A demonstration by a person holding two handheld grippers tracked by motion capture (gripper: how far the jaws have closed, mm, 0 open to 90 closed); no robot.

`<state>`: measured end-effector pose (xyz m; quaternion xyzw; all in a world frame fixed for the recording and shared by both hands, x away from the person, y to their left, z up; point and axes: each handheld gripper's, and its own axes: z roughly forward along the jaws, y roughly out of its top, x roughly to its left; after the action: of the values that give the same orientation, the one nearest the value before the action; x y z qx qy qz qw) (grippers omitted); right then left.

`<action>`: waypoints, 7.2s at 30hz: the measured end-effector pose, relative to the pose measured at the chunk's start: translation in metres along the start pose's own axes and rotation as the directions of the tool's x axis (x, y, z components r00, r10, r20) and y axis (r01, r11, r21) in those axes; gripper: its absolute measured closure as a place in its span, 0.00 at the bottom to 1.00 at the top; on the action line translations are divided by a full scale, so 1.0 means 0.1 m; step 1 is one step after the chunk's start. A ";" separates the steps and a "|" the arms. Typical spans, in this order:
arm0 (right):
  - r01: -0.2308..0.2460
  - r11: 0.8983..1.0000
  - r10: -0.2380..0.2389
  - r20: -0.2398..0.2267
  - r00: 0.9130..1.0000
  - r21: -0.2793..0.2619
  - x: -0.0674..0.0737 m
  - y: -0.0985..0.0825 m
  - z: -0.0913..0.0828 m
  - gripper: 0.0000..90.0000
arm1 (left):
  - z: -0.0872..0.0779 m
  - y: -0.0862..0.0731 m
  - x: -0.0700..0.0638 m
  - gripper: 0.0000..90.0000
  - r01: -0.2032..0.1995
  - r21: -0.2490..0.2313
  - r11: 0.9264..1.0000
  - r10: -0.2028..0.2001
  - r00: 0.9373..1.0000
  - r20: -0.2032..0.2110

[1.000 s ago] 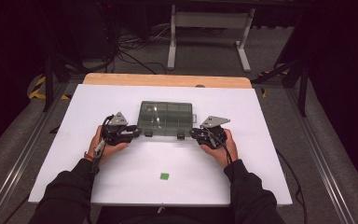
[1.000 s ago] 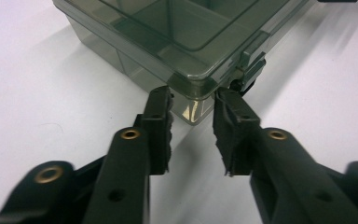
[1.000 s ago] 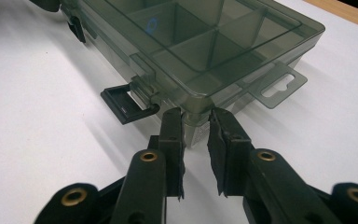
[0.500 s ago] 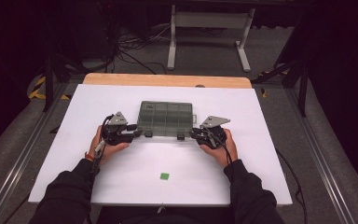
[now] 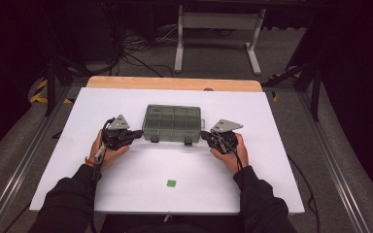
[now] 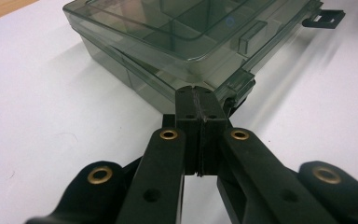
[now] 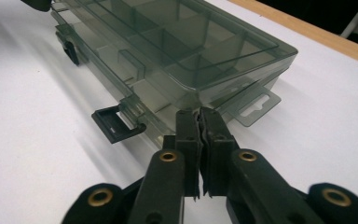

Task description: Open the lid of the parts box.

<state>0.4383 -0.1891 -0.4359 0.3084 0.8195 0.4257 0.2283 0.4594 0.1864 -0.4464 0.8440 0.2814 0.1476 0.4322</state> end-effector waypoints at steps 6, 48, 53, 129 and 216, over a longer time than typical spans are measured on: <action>0.011 0.999 -0.010 0.012 1.000 -0.030 0.00 0.03 -0.01 1.00 | 0.00 0.02 0.00 0.99 -0.010 -0.018 1.000 0.009 0.999 -0.030; 0.053 0.994 -0.039 0.137 0.990 -0.094 -0.08 0.22 0.02 0.75 | 0.10 0.30 0.06 0.56 -0.082 -0.051 0.995 0.069 0.974 -0.216; 0.071 0.992 -0.057 0.128 0.990 -0.103 -0.10 0.27 0.02 0.76 | 0.09 0.40 0.06 0.64 -0.103 -0.062 0.993 0.089 0.977 -0.195; -0.135 0.961 0.157 0.077 0.985 -0.241 -0.74 0.80 0.26 0.72 | 0.21 0.94 0.60 0.75 0.005 -0.180 0.984 -0.028 0.991 -0.127; -0.283 0.956 0.290 0.143 0.946 -0.072 -0.80 0.37 0.96 0.89 | 0.82 0.66 0.74 0.87 0.209 0.004 0.978 -0.203 0.954 -0.223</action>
<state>0.5676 -0.1754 -0.4465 0.4498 0.7351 0.4504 0.2336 0.5813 0.1471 -0.4400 0.7943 0.4160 0.1909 0.3996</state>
